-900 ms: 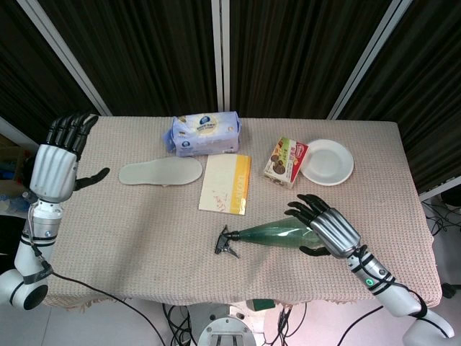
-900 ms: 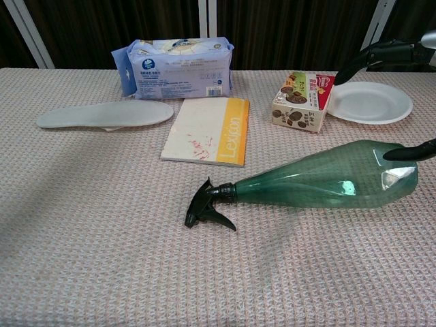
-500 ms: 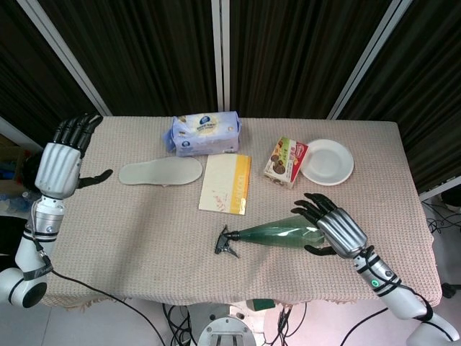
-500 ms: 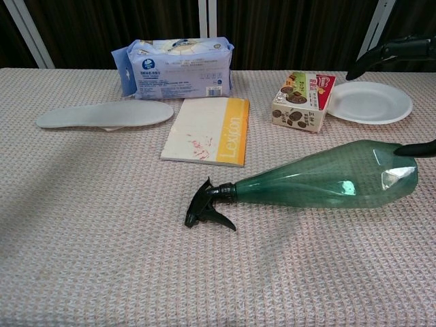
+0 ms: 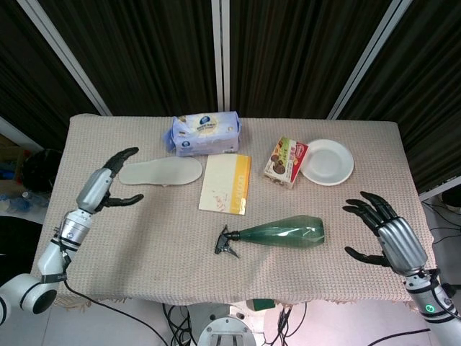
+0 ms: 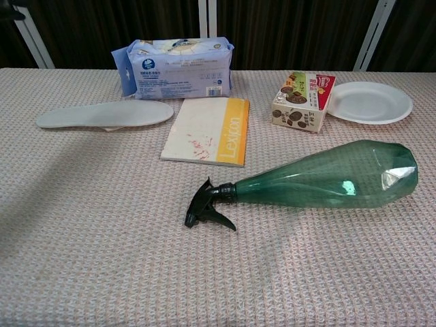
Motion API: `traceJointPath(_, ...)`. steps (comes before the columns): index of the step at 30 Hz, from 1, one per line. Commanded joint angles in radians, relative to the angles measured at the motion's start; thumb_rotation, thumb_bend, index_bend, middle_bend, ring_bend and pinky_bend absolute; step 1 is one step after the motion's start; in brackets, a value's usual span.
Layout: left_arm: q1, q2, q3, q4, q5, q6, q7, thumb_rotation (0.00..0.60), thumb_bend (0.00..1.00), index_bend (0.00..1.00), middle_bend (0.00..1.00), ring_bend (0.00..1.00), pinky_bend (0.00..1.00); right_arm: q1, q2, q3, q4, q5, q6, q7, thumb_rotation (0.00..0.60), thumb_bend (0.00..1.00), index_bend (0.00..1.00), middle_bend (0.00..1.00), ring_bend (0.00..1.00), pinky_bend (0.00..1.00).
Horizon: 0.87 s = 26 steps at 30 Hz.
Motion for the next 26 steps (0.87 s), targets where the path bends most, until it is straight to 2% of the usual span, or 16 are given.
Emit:
traceJointPath(1,-0.046,-0.104,0.07,0.074,0.093,-0.033,-0.249,0.0,0.0,0.07,0.05,0.03,0.06,-0.031,0.01,-0.004,0.023,0.003,0.041,0.034,0.6,0.13,0.23,0.17,0.06,0.12)
traceJointPath(10,-0.115,-0.23,0.135,0.15,0.189,-0.03,-0.406,0.0,0.0,0.07,0.05,0.01,0.05,-0.063,-0.007,-0.007,0.049,0.023,0.064,0.06,0.6,0.13,0.23,0.17,0.06,0.1)
traceJointPath(14,-0.144,-0.265,0.146,0.181,0.205,-0.026,-0.449,0.0,0.0,0.07,0.05,0.01,0.05,-0.075,-0.012,-0.009,0.056,0.028,0.069,0.065,0.6,0.13,0.23,0.17,0.06,0.1)
traceJointPath(26,-0.156,-0.264,0.165,0.203,0.173,-0.005,-0.465,0.0,0.0,0.07,0.05,0.01,0.05,-0.093,-0.023,-0.005,0.078,0.046,0.067,0.082,0.6,0.13,0.23,0.17,0.06,0.1)
